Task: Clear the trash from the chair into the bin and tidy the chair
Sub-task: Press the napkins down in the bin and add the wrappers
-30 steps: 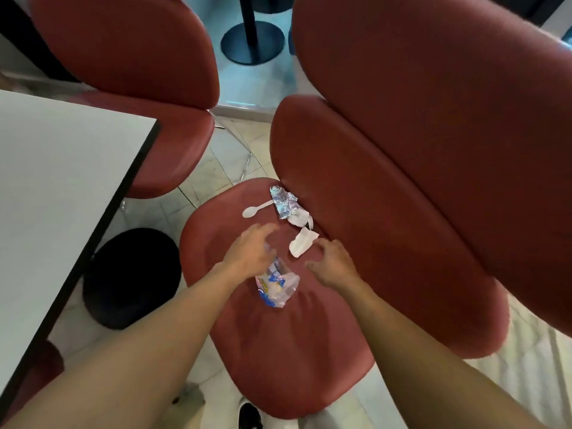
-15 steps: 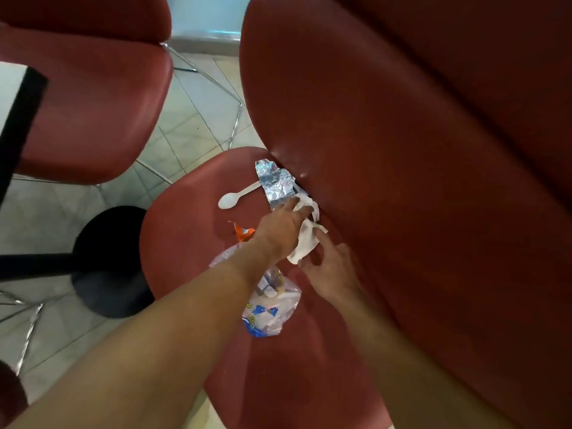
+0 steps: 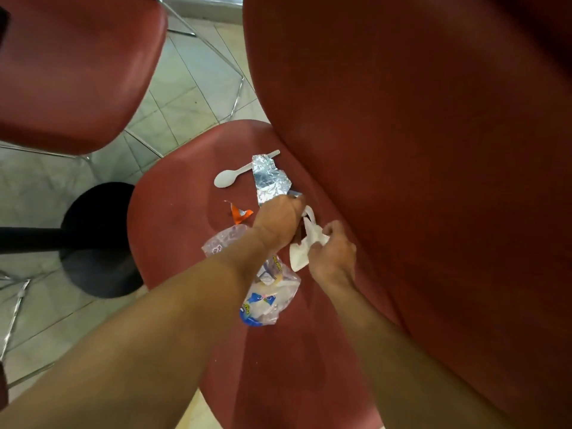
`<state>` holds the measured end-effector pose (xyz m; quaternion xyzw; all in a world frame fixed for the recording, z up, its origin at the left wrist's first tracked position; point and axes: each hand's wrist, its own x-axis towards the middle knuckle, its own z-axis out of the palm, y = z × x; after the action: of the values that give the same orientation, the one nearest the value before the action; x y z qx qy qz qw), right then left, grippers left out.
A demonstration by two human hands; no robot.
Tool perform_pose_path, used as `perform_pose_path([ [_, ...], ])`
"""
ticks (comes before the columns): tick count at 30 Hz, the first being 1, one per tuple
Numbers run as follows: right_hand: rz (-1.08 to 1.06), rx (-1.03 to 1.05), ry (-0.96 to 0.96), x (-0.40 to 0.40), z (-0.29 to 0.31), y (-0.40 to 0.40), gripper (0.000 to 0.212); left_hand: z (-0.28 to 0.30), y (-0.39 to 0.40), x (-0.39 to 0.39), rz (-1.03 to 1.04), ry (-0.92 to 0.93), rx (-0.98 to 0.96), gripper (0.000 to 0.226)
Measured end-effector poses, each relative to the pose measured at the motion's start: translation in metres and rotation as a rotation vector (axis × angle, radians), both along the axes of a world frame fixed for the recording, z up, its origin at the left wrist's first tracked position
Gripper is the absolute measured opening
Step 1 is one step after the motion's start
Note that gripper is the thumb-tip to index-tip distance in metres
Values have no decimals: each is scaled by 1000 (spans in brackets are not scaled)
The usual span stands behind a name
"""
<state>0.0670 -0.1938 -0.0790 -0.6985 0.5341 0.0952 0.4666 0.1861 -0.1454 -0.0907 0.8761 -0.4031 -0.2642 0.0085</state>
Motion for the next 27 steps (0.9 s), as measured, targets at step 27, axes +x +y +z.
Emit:
perform_pose_path([
  [27, 1, -163, -186, -173, 208, 170, 22, 200, 254, -187, 699, 151, -531, 21],
])
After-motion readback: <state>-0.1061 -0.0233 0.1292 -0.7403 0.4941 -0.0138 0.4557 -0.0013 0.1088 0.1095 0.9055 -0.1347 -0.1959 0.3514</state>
